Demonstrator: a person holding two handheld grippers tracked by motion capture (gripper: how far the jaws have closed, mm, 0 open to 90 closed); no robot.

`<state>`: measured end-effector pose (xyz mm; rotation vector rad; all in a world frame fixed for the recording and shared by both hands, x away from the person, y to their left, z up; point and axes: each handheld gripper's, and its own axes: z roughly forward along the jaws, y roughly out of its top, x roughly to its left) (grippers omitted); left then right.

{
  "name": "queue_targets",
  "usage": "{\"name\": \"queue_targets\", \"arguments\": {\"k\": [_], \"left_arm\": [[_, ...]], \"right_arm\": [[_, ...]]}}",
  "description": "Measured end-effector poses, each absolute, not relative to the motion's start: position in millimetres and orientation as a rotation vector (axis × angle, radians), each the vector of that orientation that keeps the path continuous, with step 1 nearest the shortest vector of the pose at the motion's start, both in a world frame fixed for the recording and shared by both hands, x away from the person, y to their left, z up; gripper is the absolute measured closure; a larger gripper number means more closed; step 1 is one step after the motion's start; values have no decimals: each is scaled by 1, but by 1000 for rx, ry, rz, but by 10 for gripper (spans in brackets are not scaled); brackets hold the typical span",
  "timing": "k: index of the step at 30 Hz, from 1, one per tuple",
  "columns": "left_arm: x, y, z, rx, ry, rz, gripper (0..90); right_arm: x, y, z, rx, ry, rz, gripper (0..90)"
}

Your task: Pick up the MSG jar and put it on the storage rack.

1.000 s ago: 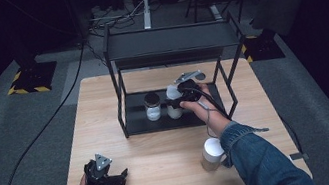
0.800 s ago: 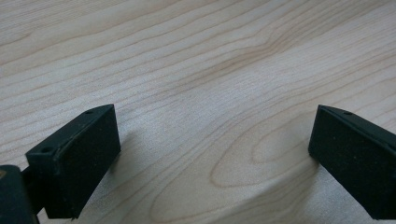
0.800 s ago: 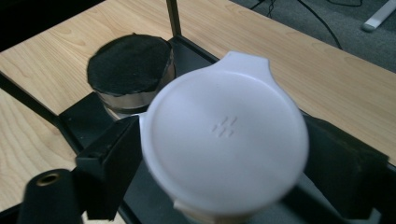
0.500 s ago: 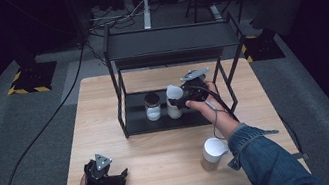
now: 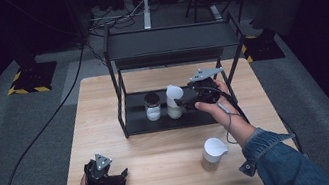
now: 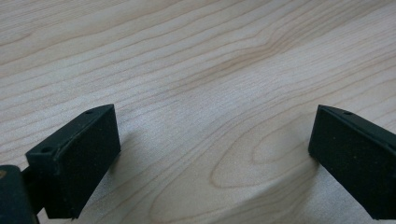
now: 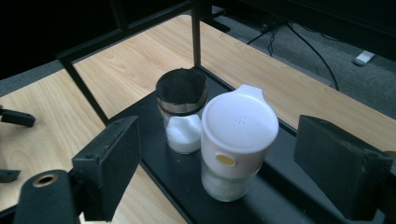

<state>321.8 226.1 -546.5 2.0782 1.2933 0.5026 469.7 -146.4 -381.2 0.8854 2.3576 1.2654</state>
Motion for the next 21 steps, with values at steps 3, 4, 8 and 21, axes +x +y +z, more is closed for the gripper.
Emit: {"name": "queue_targets", "arguments": {"k": [3, 4, 8, 21], "left_arm": [[322, 226, -547, 2078, 1293, 503, 17], [322, 226, -547, 2078, 1293, 503, 17], [322, 226, -547, 2077, 1295, 503, 17], [322, 226, -547, 2077, 1296, 504, 17]], "right_arm": [[461, -150, -377, 874, 2352, 1278, 150], [459, -151, -376, 871, 2349, 1284, 150], [448, -155, -371, 856, 2346, 1298, 150], [407, -165, -356, 799, 2343, 1328, 150]]}}
